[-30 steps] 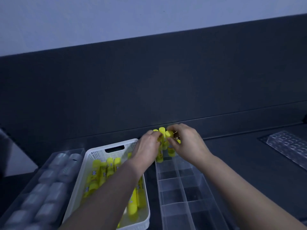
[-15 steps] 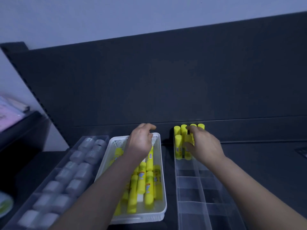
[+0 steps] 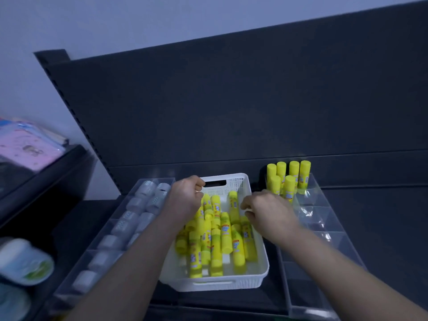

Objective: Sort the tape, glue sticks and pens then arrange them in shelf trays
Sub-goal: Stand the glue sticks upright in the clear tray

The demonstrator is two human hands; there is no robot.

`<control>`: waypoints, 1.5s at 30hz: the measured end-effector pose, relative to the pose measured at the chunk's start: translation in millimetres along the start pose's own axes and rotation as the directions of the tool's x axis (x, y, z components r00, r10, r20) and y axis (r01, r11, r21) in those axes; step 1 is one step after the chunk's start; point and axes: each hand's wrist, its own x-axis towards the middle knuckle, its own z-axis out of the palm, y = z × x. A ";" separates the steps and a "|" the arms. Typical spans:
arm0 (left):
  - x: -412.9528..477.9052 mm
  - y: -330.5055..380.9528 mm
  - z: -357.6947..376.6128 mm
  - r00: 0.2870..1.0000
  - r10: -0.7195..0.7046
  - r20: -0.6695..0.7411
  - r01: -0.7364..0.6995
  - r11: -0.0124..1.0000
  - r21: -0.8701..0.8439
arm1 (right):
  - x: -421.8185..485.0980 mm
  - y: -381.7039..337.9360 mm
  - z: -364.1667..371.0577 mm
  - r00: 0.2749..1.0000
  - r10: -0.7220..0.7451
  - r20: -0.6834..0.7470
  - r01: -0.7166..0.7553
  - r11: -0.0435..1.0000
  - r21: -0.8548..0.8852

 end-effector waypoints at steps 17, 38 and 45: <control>3.3 -28.8 -15.6 0.986 -0.162 0.032 0.148 0.955 0.257 | 9.0 -42.1 3.0 0.999 0.024 -0.034 -0.025 0.999 -0.024; 19.0 -32.3 -47.0 0.983 -0.179 -0.049 0.179 0.984 0.004 | 69.8 -72.0 35.1 0.988 0.091 0.126 -0.100 0.993 0.070; 13.4 -54.2 -48.3 0.989 -0.140 -0.039 0.136 0.987 -0.081 | 79.2 -93.4 54.1 0.960 0.065 0.271 -0.070 0.997 0.010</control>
